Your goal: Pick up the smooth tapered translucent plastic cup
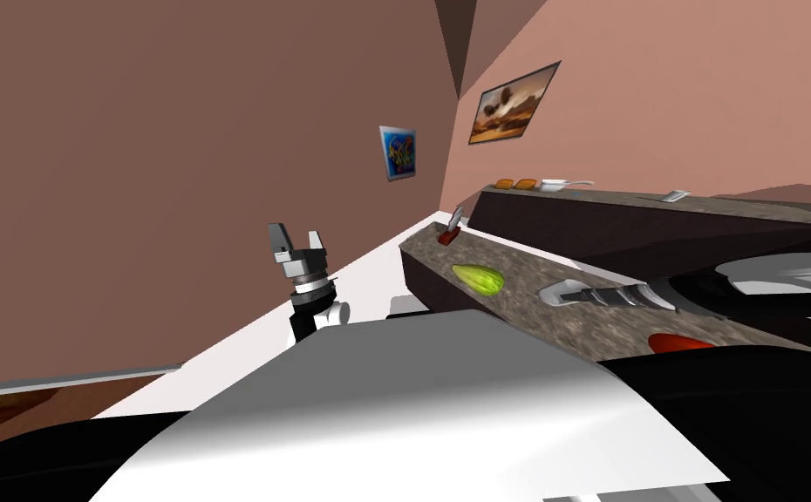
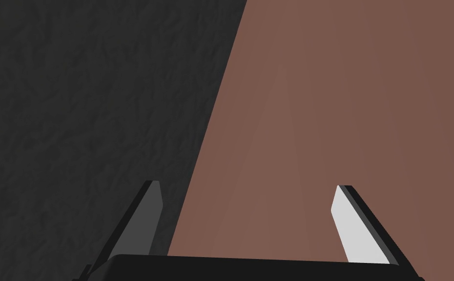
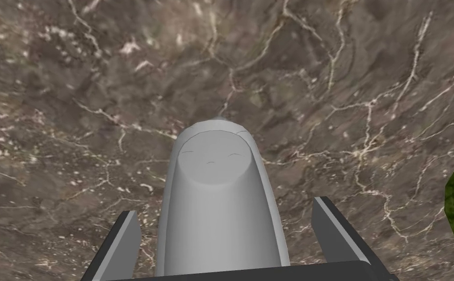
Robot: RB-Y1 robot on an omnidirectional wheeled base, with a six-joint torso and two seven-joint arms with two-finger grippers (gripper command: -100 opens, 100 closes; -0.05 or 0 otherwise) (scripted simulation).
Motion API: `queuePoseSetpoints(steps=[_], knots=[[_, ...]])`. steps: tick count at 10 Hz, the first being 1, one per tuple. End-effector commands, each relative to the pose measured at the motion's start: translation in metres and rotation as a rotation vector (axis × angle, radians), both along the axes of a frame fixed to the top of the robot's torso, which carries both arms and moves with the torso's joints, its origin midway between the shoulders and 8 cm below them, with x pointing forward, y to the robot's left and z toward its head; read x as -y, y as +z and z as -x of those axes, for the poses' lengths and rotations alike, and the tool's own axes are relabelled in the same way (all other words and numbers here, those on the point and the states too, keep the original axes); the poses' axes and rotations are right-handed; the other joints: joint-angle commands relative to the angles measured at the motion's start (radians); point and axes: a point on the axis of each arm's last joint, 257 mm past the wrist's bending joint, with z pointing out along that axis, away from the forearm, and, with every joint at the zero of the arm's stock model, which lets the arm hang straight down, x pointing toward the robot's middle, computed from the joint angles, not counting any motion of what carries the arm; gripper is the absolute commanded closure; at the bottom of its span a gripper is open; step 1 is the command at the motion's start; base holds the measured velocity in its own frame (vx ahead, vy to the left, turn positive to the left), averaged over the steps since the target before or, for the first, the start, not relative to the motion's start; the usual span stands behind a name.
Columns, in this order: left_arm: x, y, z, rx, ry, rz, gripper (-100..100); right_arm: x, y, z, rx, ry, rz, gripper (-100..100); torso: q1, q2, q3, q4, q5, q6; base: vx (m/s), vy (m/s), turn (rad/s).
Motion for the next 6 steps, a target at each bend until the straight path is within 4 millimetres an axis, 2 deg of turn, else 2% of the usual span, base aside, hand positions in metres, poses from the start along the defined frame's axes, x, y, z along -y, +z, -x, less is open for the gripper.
queuePoseSetpoints(steps=[1, 3, 4, 5, 6], knots=[[0.0, 0.0, 0.0, 0.0, 0.0, 0.0, 0, 0.0037, -0.0004, 0.0039, -0.001, -0.005, 0.0, -100, 0.0, 0.0, 0.0, 0.0, 0.0, 0.0, 0.0, 0.014, 0.018], [0.0, 0.0, 0.0, 0.0, 0.0, 0.0, 0, 0.0097, -0.0063, 0.013, -0.004, -0.022, -0.002, -100, -0.001, 0.0, 0.0, 0.0, 0.0, 0.0, -0.001, 0.017, 0.055], [0.0, 0.0, 0.0, 0.0, 0.0, 0.0, 0, 0.0091, -0.0045, 0.0105, -0.001, -0.017, 0.001, -100, 0.0, 0.0, 0.0, 0.0, 0.0, 0.0, -0.002, 0.008, 0.012], [0.0, 0.0, 0.0, 0.0, 0.0, 0.0, 0, 0.0091, -0.0049, 0.0113, -0.003, -0.017, -0.001, 100, -0.001, 0.0, 0.0, 0.0, 0.0, 0.0, 0.0, 0.0, 0.0], [0.0, 0.0, 0.0, 0.0, 0.0, 0.0, 0, 0.0096, -0.0045, 0.0113, -0.003, -0.017, 0.0, 100, -0.001, 0.0, 0.0, 0.0, 0.0, 0.0, 0.0, 0.0, 0.0]])
